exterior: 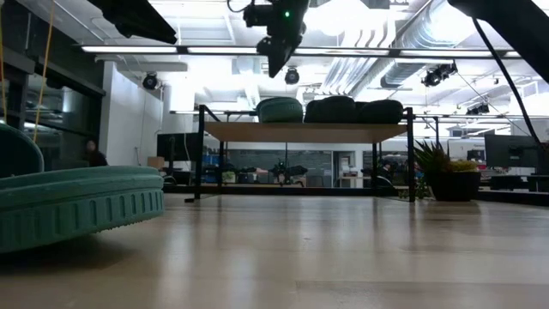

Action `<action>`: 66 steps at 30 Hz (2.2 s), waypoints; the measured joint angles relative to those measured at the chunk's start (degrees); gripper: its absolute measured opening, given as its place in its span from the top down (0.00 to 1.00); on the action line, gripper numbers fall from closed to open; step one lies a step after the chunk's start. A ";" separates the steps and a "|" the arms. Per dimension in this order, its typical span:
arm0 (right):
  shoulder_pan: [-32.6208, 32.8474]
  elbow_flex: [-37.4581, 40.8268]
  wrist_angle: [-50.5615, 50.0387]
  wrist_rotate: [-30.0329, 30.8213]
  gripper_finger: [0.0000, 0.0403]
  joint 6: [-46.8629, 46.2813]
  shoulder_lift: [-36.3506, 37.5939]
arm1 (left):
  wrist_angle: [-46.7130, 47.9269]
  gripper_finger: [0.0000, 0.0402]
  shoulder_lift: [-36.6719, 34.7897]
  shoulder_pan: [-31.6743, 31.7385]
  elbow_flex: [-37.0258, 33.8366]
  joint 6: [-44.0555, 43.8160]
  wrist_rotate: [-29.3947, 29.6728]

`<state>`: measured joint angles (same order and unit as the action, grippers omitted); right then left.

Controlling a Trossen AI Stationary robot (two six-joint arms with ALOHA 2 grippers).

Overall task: Pick and place slides into the shelf
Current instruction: Put the green slide on the shelf

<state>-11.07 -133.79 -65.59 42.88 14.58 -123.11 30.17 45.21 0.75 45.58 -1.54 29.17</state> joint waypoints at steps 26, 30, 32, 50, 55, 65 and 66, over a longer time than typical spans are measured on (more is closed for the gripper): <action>10.34 -0.35 -6.24 -26.00 0.57 -14.64 0.04 | 7.52 0.64 -0.02 -0.01 0.00 -0.46 6.41; 12.39 -0.35 -6.33 -25.98 0.57 -14.79 0.04 | 8.40 0.64 -0.02 0.00 0.00 -2.20 5.32; 13.43 -0.35 -6.33 -25.81 0.57 -14.76 0.04 | 9.18 0.64 -0.02 -0.01 0.00 -3.30 3.81; 19.11 -0.33 -6.82 -20.30 0.57 -16.15 0.04 | 19.86 0.64 -0.05 -0.02 -1.86 -19.18 -11.88; 19.13 -0.27 -7.33 -19.18 0.57 -16.88 -1.82 | 19.59 0.64 0.40 -0.04 -3.74 -21.82 -15.91; 20.12 -0.27 -5.83 -28.49 0.57 -15.76 -8.97 | 19.41 0.64 0.42 -0.04 -8.13 -27.22 -18.60; 20.72 -0.27 -4.94 -29.68 0.57 -15.29 -9.59 | 19.29 0.64 0.39 -0.04 -8.33 -27.49 -18.62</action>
<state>9.65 -134.06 -70.53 13.20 -0.71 -132.70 49.46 45.60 0.71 37.25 -29.03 10.55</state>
